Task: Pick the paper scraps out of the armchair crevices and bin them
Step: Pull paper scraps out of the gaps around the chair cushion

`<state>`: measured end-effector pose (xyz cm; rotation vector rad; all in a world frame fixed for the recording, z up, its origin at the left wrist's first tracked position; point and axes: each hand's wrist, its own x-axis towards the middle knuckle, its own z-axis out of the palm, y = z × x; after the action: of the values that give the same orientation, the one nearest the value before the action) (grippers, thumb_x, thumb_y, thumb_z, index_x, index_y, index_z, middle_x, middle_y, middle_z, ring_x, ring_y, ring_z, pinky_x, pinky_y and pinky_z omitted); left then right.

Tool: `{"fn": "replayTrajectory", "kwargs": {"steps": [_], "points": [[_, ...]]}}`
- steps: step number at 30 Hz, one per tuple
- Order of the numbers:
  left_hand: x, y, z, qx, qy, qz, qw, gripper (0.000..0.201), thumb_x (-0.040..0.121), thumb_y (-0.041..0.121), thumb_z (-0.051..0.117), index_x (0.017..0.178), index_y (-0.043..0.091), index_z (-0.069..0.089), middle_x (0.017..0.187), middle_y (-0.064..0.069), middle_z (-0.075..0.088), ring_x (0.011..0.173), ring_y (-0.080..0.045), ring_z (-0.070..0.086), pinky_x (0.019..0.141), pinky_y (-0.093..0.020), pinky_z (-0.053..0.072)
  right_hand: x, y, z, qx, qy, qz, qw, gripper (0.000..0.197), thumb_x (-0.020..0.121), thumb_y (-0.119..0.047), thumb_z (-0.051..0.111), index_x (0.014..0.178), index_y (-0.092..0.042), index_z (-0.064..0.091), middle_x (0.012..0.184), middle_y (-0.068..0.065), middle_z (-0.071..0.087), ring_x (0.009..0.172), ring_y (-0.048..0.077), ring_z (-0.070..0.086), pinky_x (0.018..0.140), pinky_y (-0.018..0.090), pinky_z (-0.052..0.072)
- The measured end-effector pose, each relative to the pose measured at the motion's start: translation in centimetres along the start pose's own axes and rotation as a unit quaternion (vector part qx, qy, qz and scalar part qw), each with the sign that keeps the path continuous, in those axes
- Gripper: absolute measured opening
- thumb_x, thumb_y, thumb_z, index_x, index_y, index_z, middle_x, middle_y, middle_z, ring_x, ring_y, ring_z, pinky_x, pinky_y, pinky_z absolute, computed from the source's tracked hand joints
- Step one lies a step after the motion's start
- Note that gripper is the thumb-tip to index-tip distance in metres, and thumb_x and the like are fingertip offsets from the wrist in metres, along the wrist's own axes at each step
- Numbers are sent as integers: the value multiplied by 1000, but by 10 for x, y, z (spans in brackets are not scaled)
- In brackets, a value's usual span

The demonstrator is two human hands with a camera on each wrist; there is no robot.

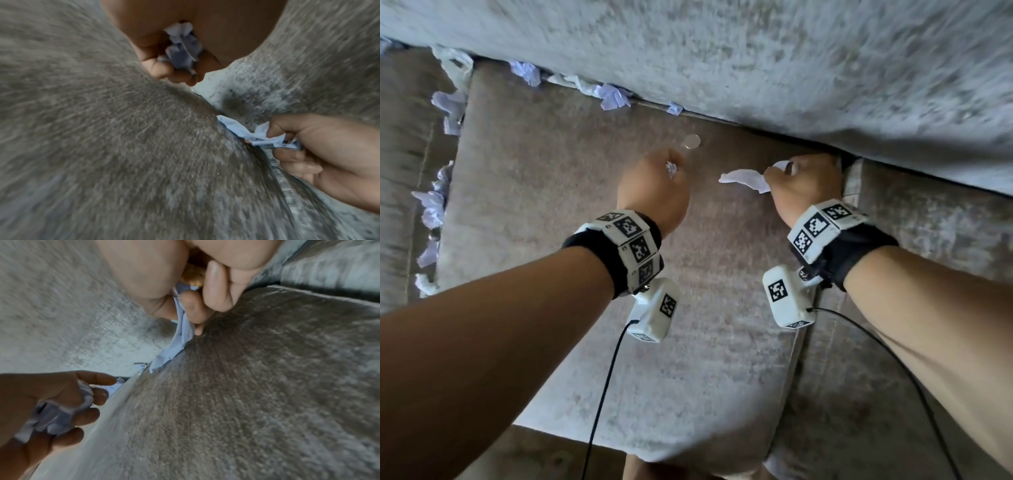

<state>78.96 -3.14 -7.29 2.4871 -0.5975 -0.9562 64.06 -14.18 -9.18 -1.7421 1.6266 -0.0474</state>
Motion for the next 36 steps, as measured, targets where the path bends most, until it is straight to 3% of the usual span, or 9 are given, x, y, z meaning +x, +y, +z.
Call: {"fn": "replayTrajectory", "kwargs": {"steps": [2,5,9,16,21,24,27,31,36], "points": [[6,8,2,13,19,5,1000,23,92,43,52,110,36,63,119,1,68,106,-26,62,90,-34,50,-2,2,-4,4,-11,0,1000,23,74,-20,61,55,-6,59,51,2,56,54,18,52,43,22,33],[16,20,8,45,34,22,998,35,93,50,50,124,36,58,123,0,66,111,-28,60,90,-33,45,-2,3,-4,46,-15,17,999,29,71,-13,63,47,-14,47,56,-6,59,56,16,55,47,22,38],[30,27,17,111,41,41,992,41,92,49,48,130,35,56,120,-1,67,110,-32,61,88,-35,46,-3,7,-6,76,-19,8,997,24,66,-10,57,45,-15,47,59,5,65,57,22,61,47,29,43],[48,28,20,163,17,48,985,24,86,47,58,108,41,66,104,-3,70,97,-36,64,81,-37,53,1,14,-12,80,-37,17,996,22,67,-9,54,47,-14,46,55,4,64,53,21,60,44,24,41],[57,26,19,149,15,48,987,17,83,41,62,99,39,69,94,-2,69,90,-32,65,80,-39,56,3,19,-5,93,-32,39,994,11,64,-16,50,53,-13,49,57,7,66,56,25,65,51,34,53],[60,23,18,144,10,53,988,16,82,39,65,98,37,68,98,-2,69,94,-33,64,81,-37,53,4,18,2,100,-27,45,994,10,63,-19,47,58,-12,52,59,7,67,57,26,66,54,40,55],[60,16,17,144,-3,57,988,19,83,43,67,97,30,65,101,-3,66,97,-33,61,77,-35,49,2,11,8,85,-25,41,995,8,64,-25,42,64,-20,48,71,5,67,68,26,66,63,41,56],[43,1,9,121,-15,41,992,26,82,49,60,76,24,59,85,-3,62,83,-30,59,67,-31,40,-8,-2,16,92,-13,35,995,9,74,-23,42,71,-28,49,80,1,67,76,27,65,70,43,54],[14,-29,-5,52,-18,21,998,23,79,49,60,75,28,66,73,3,68,76,-21,65,69,-34,56,-23,-11,19,54,-56,-16,997,18,85,-21,45,81,-20,63,81,1,68,78,24,64,70,36,53]]}}
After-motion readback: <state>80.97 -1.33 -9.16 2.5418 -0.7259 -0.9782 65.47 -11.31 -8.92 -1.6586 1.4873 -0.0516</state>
